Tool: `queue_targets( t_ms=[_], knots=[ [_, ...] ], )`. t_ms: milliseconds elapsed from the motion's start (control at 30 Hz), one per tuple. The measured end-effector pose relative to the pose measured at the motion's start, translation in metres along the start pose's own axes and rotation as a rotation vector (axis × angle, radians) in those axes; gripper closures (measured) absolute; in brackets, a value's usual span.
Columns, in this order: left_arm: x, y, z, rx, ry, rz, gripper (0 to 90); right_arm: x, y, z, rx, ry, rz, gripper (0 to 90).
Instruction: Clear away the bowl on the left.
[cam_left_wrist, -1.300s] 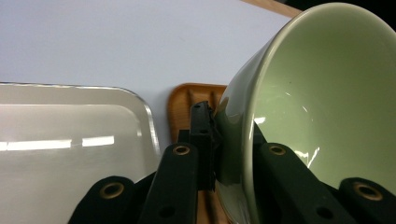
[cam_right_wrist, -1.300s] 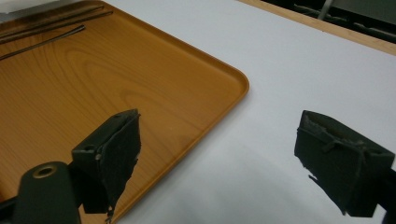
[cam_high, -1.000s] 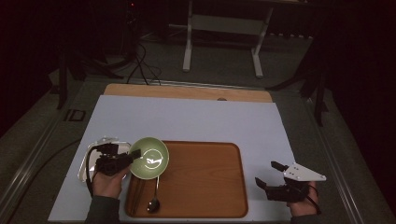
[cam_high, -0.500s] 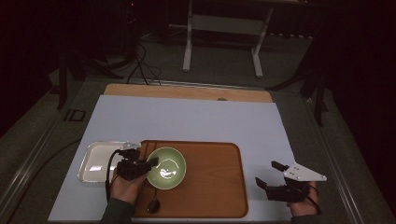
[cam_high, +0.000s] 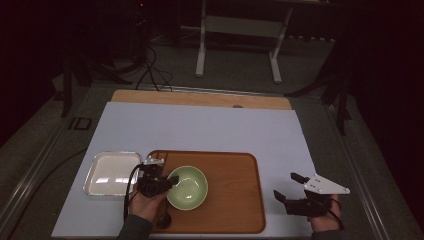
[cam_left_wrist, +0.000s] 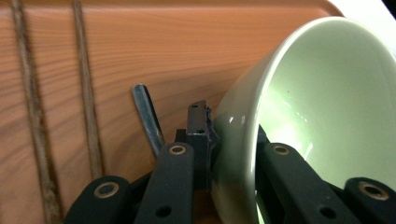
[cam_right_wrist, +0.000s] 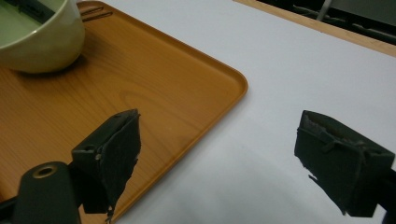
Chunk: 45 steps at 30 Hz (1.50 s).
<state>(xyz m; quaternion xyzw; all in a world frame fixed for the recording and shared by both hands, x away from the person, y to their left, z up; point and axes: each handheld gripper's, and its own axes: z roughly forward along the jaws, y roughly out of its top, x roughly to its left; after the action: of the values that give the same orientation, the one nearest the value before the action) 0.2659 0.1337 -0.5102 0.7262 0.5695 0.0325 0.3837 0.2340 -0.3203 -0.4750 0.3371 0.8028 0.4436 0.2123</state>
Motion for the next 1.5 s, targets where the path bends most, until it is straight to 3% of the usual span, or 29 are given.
queue_targets(
  t_ms=[167,367,467,767,967,1067,1267,1500],
  knots=[
    [-0.001,0.001,0.003,-0.004,-0.003,-0.001,80.7,0.0,0.0,0.0,0.004,0.001,0.0,14.3],
    [-0.004,0.002,0.006,-0.004,0.023,0.016,80.1,0.0,0.0,0.0,0.004,0.001,0.0,14.4],
    [-0.006,0.002,0.008,0.007,0.055,0.037,78.5,0.0,0.0,0.0,0.003,0.001,-0.001,14.4],
    [-0.002,0.002,0.006,0.003,0.064,0.033,77.1,0.0,0.0,0.0,0.004,0.001,0.0,14.4],
    [0.002,0.001,0.004,0.0,0.057,0.027,69.4,0.001,0.0,0.0,0.004,0.001,0.0,14.4],
    [0.002,0.001,0.003,-0.002,0.035,0.036,62.7,0.0,0.0,0.0,0.003,0.002,0.001,14.4],
    [-0.002,0.002,-0.001,-0.022,0.012,0.085,53.5,0.0,0.0,0.0,0.003,0.003,0.001,14.4],
    [0.0,0.002,-0.007,-0.033,0.038,0.107,45.2,0.0,0.0,0.0,0.003,0.002,0.001,14.3]
  ],
)
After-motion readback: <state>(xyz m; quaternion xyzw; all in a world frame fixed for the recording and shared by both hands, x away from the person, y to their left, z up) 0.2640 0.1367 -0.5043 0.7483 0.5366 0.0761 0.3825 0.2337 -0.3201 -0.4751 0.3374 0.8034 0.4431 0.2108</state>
